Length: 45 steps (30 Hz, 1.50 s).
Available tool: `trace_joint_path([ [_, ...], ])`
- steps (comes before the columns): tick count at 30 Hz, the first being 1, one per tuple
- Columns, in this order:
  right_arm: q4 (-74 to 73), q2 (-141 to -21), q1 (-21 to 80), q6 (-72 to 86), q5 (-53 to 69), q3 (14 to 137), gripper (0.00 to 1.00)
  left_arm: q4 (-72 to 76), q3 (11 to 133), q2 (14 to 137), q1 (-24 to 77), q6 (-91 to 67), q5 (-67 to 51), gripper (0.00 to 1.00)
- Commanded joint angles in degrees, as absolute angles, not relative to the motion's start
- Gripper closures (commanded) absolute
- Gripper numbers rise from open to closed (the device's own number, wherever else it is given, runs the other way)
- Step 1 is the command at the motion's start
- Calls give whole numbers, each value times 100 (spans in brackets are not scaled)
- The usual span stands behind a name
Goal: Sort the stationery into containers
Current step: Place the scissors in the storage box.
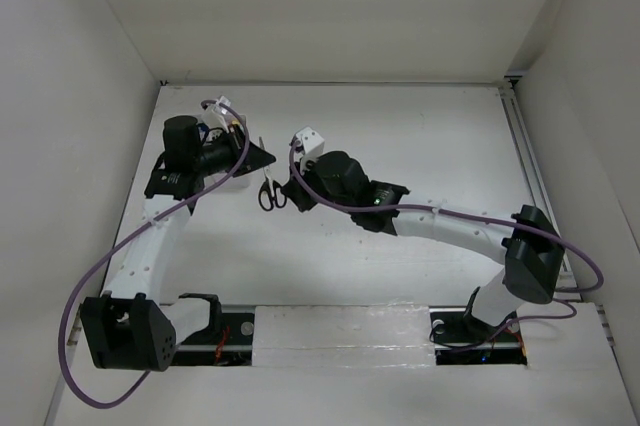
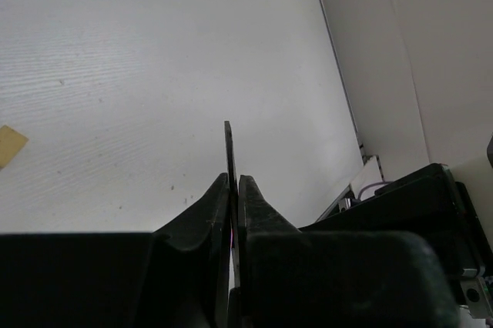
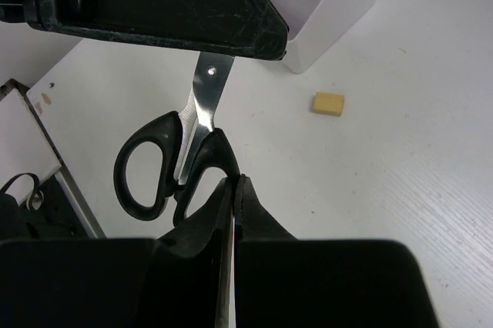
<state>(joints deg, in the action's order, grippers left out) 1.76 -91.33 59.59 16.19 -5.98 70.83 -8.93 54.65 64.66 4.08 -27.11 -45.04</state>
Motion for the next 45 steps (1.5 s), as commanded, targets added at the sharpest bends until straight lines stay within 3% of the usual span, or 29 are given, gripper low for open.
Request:
trace_joint_path([
  [1, 624, -9008, 5977, 1625, -703, 7400, 100, -651, 5405, 6416, 448, -2637, -4895, 100],
  [4, 624, -9070, 5977, 1626, -703, 7453, 100, -589, 5405, 6416, 448, -2751, -4826, 100],
  [5, 624, -9070, 5977, 1626, -755, 7453, 69, -589, 5405, 6364, 448, -2803, -4729, 100],
  [8, 624, -9009, 5977, 1679, -1124, 7375, 0, -763, 5466, 6258, 448, -2856, -3984, 100],
  [16, 53, -8509, 5793, 1784, -2091, 6760, 0, -1862, 6327, 6319, 396, -3303, -830, 100],
  [20, -140, -8069, 5740, 1784, -2268, 6399, 0, -2653, 6767, 6425, 325, -4138, 1657, 100],
  [27, -193, -7339, 5739, 1837, -2128, 5897, 0, -3971, 8093, 7451, 272, -5359, 4110, 100],
  [33, -298, -6883, 5739, 1890, -1908, 5573, 0, -4570, 9069, 8612, -140, -6056, 4501, 100],
  [45, -299, -6530, 5739, 1890, -1785, 5282, 0, -4228, 9124, 9457, -632, -6056, 4448, 100],
])
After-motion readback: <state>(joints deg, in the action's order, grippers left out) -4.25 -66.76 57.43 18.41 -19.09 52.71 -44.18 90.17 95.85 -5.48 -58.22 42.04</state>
